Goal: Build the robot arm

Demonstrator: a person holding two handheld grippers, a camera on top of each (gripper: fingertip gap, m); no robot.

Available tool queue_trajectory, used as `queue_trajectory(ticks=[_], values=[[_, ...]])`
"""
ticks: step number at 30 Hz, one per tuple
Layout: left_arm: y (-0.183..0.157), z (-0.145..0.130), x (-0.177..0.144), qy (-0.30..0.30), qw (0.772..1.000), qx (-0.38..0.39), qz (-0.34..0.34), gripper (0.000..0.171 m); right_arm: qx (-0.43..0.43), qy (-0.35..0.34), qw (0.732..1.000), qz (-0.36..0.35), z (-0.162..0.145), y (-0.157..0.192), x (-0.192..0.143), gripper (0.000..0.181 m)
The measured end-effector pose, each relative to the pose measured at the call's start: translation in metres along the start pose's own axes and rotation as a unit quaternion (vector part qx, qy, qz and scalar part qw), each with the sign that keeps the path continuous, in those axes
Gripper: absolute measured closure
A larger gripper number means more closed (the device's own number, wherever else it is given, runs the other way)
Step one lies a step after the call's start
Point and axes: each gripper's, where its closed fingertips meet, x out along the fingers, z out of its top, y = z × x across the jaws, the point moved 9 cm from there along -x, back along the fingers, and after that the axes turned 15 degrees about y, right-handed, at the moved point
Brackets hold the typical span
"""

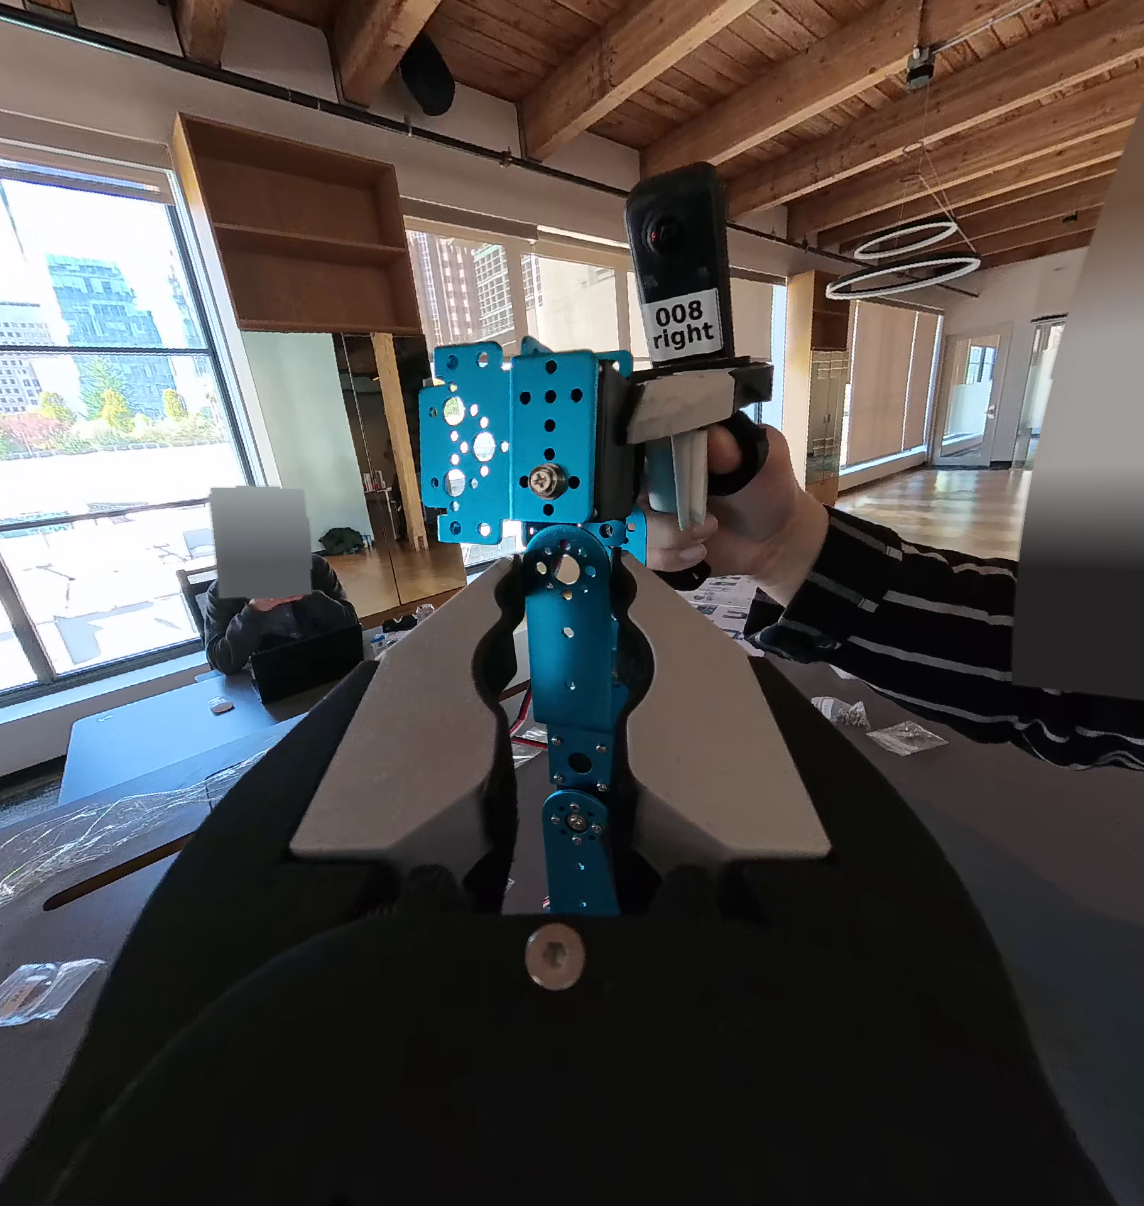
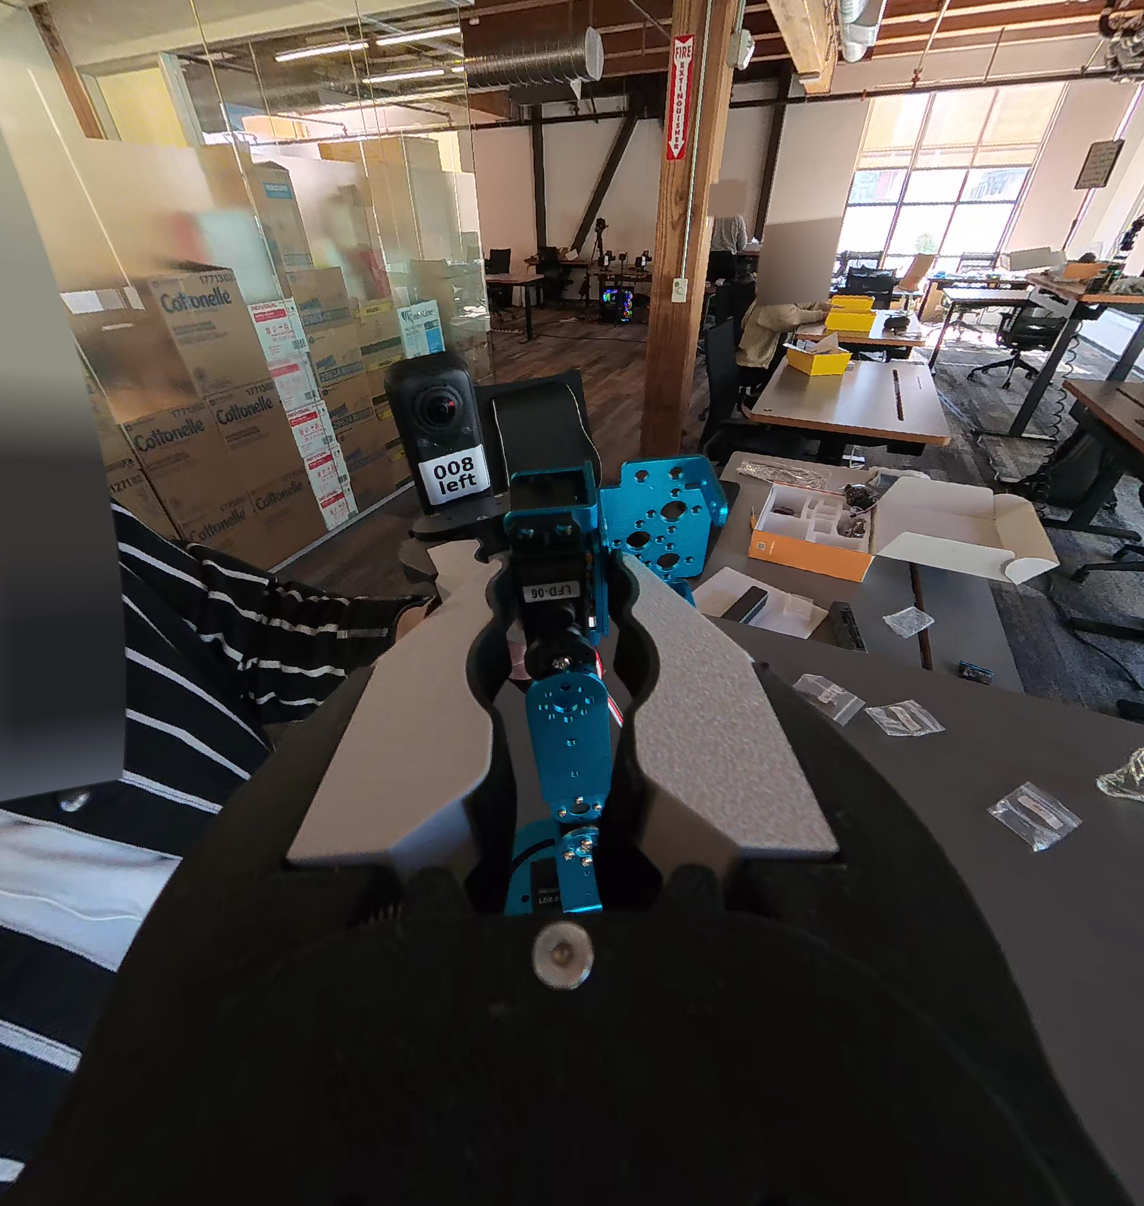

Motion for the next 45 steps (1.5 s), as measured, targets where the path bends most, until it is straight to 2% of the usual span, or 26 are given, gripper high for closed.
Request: queue_trajectory(ticks=[9,11,14,20,25,34,45], values=[[0.002,-0.002,0.001,-0.014,1.0,-0.011,-0.022,0.148,0.036,-0.009,0.999,0.034,0.01,0.001,-0.002,0.156],[0.003,-0.003,0.001,-0.003,1.0,-0.01,-0.026,0.147,0.071,0.014,0.996,0.049,0.013,0.0,-0.002,0.156],[0.003,-0.006,0.0,0.017,0.999,-0.013,-0.03,0.131,0.141,0.048,0.986,0.081,0.017,-0.004,-0.002,0.155],[0.005,-0.009,-0.009,0.001,0.996,-0.053,-0.069,0.134,0.204,0.125,0.966,0.096,0.017,-0.017,0.002,0.155],[0.003,-0.008,-0.009,0.003,0.995,-0.049,-0.083,0.132,0.257,0.148,0.945,0.136,0.02,-0.025,-0.001,0.155],[0.01,-0.004,-0.014,-0.006,0.994,-0.05,-0.097,0.134,0.251,0.255,0.931,0.074,0.027,-0.023,0.011,0.155],[0.017,-0.002,-0.001,-0.001,0.987,-0.088,-0.137,0.124,0.282,0.191,0.935,0.097,0.016,-0.023,0.011,0.155]])
